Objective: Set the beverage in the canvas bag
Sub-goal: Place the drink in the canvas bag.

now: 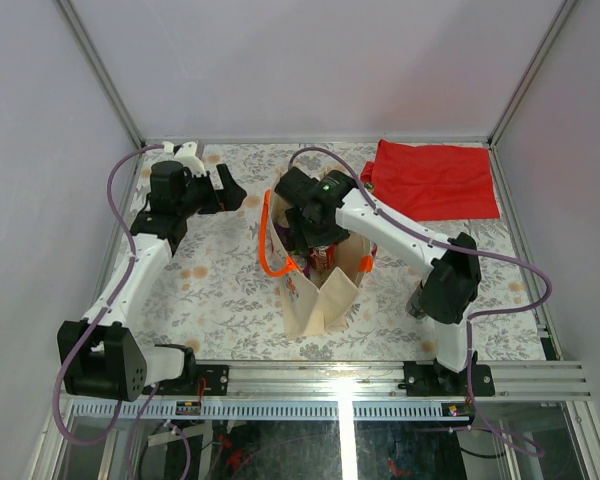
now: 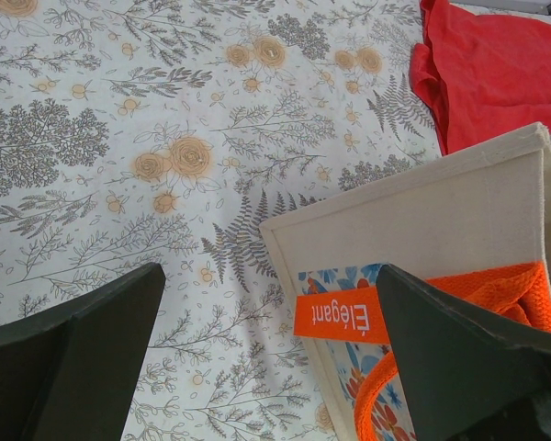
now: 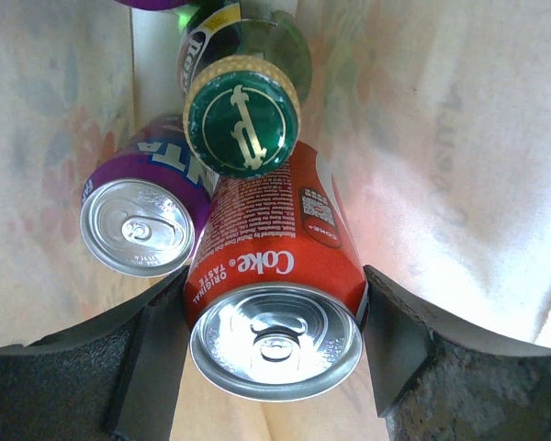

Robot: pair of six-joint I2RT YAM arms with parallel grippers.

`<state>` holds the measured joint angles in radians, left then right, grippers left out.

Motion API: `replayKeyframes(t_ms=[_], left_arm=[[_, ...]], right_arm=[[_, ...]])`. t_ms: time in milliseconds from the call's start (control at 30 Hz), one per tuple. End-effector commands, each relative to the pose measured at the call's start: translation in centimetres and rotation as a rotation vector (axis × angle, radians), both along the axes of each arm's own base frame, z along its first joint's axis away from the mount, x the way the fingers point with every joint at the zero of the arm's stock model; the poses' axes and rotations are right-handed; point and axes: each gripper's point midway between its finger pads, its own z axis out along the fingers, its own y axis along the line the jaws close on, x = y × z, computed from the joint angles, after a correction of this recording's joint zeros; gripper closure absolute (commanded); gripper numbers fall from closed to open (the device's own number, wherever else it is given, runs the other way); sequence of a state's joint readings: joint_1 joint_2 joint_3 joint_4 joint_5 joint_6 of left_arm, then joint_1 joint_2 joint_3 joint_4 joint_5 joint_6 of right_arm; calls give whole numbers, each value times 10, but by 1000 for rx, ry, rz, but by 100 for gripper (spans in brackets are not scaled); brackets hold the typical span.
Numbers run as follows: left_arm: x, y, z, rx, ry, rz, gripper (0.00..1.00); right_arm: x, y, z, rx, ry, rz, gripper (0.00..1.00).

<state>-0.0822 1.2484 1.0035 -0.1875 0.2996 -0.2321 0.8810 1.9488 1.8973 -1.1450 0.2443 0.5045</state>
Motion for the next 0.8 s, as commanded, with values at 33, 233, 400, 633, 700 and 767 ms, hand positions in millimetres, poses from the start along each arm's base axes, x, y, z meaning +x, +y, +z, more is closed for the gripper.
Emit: replayKeyframes(t_ms=[33, 233, 400, 633, 700, 767], left_arm=[[11, 3, 7, -5, -33, 18, 0], [13, 4, 7, 0, -31, 19, 0], [13, 3, 6, 2, -26, 16, 0], [12, 4, 9, 7, -29, 13, 0], [11, 4, 10, 8, -31, 12, 0], [9, 4, 9, 9, -30, 12, 0]], right_arm=[[18, 7, 52, 102, -150, 6, 30], [3, 7, 14, 87, -56, 23, 34], [3, 10, -9, 91, -48, 35, 32], [6, 24, -40, 130, -37, 69, 32], [4, 28, -45, 150, -28, 80, 32], [3, 32, -49, 169, -20, 83, 32]])
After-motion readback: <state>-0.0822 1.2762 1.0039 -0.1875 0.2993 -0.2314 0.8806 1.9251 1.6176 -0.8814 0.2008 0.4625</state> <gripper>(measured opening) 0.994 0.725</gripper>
